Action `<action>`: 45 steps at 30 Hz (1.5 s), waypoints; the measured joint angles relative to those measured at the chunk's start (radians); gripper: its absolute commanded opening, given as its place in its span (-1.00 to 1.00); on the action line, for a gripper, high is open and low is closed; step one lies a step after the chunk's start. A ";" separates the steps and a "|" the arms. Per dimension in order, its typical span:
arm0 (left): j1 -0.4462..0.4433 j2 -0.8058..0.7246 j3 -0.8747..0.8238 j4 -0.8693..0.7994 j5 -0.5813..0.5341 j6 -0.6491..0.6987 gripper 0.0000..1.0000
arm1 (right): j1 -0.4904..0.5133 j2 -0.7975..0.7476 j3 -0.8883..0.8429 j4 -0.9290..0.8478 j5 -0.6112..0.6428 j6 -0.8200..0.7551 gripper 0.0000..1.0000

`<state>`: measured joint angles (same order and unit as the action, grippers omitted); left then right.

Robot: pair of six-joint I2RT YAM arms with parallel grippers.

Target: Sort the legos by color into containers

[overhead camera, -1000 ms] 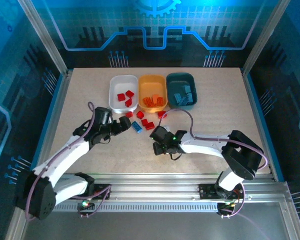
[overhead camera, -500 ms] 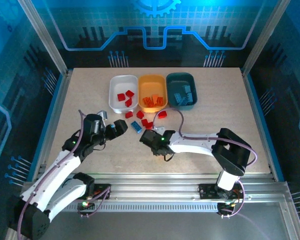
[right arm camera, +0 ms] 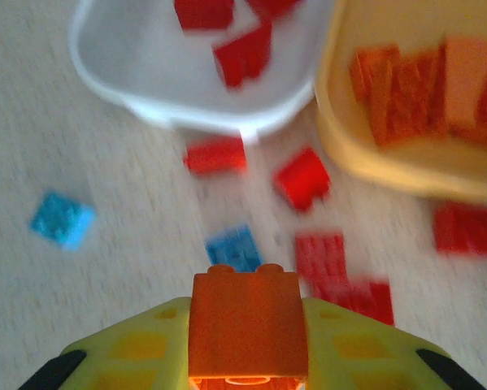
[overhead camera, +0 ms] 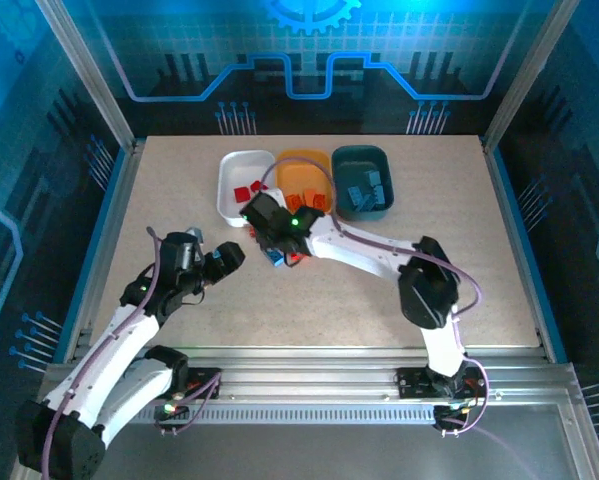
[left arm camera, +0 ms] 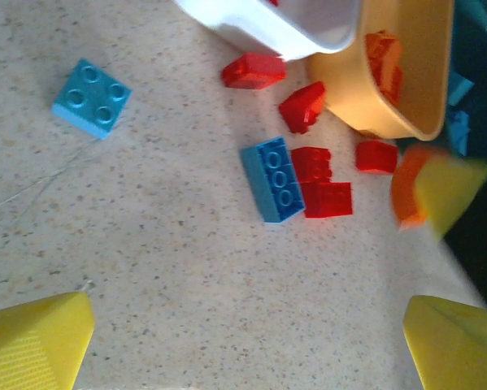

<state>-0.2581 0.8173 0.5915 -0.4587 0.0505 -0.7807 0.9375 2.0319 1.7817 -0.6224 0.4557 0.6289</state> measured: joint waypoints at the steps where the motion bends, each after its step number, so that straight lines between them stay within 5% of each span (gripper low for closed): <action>1: 0.008 0.006 0.000 -0.004 0.001 -0.005 0.98 | -0.021 0.043 0.058 0.002 -0.019 -0.021 -0.49; 9: 0.069 0.008 0.001 -0.036 0.011 -0.007 0.98 | -0.126 0.323 0.437 -0.042 -0.127 -0.134 -0.48; 20: 0.090 -0.012 0.000 -0.045 0.079 -0.007 0.98 | -0.276 0.360 0.474 -0.067 -0.182 -0.151 -0.42; 26: 0.090 -0.007 -0.004 -0.052 0.122 -0.006 0.98 | -0.377 0.417 0.512 -0.079 -0.212 -0.175 -0.07; 32: 0.090 0.039 -0.017 -0.053 0.142 -0.006 0.98 | -0.376 0.433 0.510 -0.085 -0.252 -0.219 0.24; 36: 0.089 0.052 -0.017 -0.056 0.143 -0.004 0.98 | -0.370 0.353 0.373 -0.034 -0.251 -0.248 0.28; 45: 0.077 -0.050 -0.085 -0.063 0.130 -0.017 0.98 | -0.303 -0.126 -0.240 0.145 -0.261 -0.289 0.48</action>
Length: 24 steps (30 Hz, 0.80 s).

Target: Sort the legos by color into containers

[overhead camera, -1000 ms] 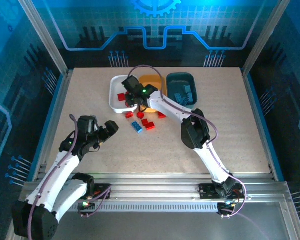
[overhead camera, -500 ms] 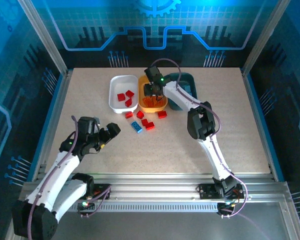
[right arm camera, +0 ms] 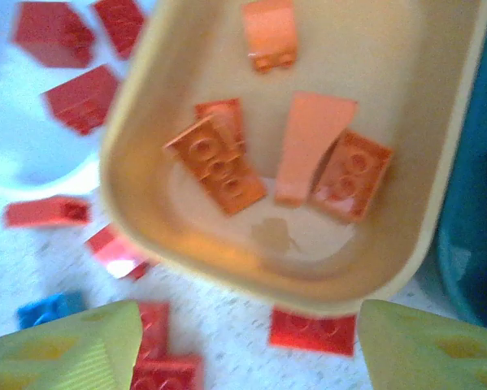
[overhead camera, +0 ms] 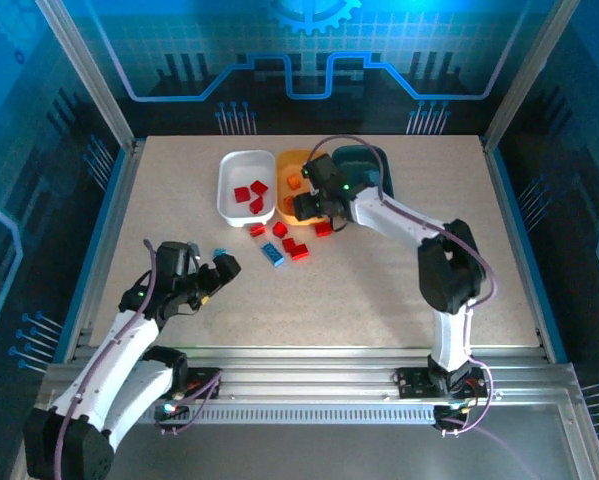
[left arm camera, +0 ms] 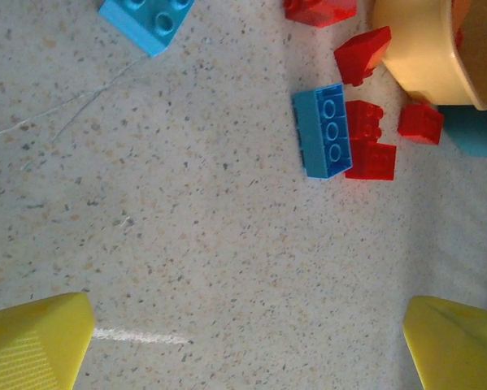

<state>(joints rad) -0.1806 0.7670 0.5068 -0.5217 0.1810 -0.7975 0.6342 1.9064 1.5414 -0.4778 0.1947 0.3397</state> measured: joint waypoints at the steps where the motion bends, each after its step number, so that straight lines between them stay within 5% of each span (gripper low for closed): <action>1: -0.002 -0.005 -0.006 -0.005 -0.001 -0.005 0.98 | 0.019 -0.021 -0.038 0.018 -0.016 -0.005 0.49; 14: -0.085 0.090 -0.010 0.049 -0.022 -0.019 0.98 | 0.085 0.121 -0.145 0.064 -0.135 -0.030 0.56; 24: -0.115 0.034 -0.011 0.055 -0.048 -0.036 0.98 | 0.087 0.160 -0.121 0.067 -0.063 -0.009 0.00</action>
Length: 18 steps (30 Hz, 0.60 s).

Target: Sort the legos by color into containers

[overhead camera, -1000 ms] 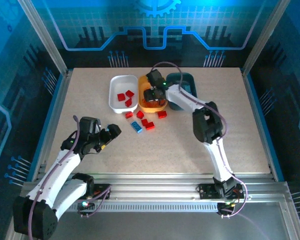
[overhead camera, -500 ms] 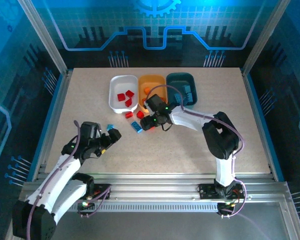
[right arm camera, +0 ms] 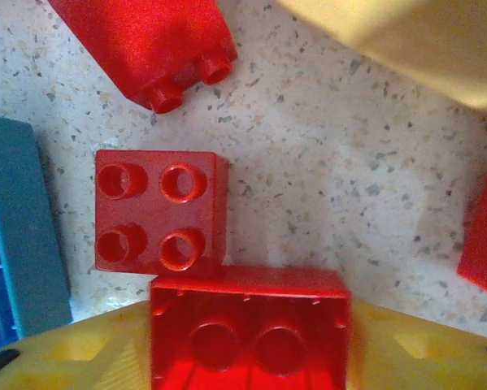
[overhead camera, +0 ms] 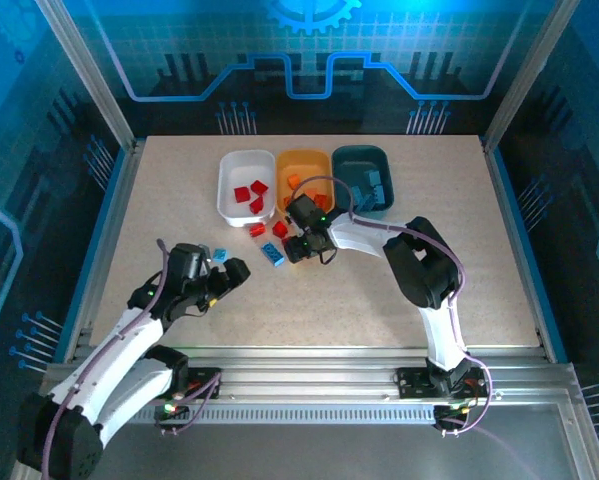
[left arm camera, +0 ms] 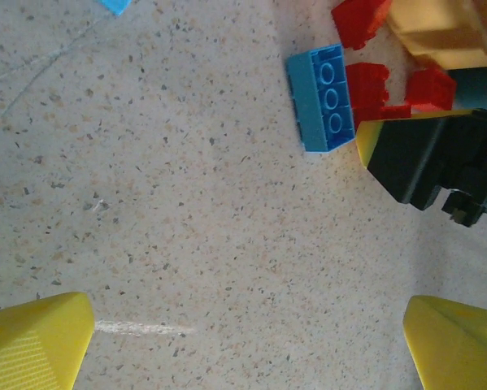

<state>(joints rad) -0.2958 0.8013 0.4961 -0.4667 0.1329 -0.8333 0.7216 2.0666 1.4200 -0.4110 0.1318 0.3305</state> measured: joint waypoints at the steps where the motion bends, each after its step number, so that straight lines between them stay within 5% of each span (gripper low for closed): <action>1: 0.000 -0.009 0.000 0.000 -0.006 0.000 0.98 | 0.003 -0.004 -0.002 0.002 0.011 0.000 -0.03; 10: 0.032 0.024 0.026 -0.006 -0.047 0.026 0.98 | 0.055 -0.150 -0.012 -0.014 0.043 -0.007 -0.05; 18: 0.143 0.147 0.105 0.027 0.002 0.055 0.98 | 0.063 -0.032 0.295 -0.014 0.035 -0.077 -0.04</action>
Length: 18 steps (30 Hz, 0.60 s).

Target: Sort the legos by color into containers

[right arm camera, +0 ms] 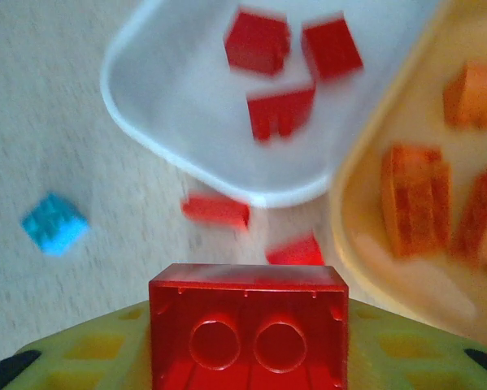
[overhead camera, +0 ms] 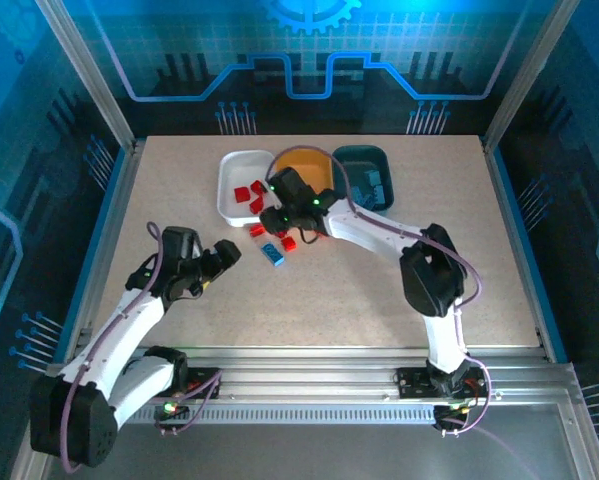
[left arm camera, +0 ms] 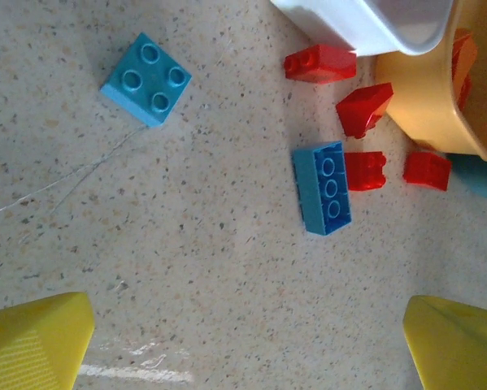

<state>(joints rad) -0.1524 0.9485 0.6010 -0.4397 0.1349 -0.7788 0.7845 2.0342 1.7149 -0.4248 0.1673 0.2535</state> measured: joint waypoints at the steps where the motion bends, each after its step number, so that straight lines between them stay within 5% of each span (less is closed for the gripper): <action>1: 0.010 0.001 0.001 0.002 0.010 0.001 0.98 | -0.002 0.041 0.060 0.000 -0.003 -0.013 -0.04; 11: 0.051 -0.068 0.000 -0.025 0.057 0.021 0.98 | -0.051 0.391 0.484 -0.079 -0.034 -0.091 0.02; 18: 0.052 -0.108 -0.024 -0.031 0.070 0.022 0.98 | -0.058 0.474 0.648 -0.163 -0.044 -0.129 0.46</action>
<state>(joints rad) -0.1001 0.8406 0.5770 -0.4709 0.2050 -0.7570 0.7261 2.5084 2.3627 -0.5880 0.1234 0.1249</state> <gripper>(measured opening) 0.990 0.704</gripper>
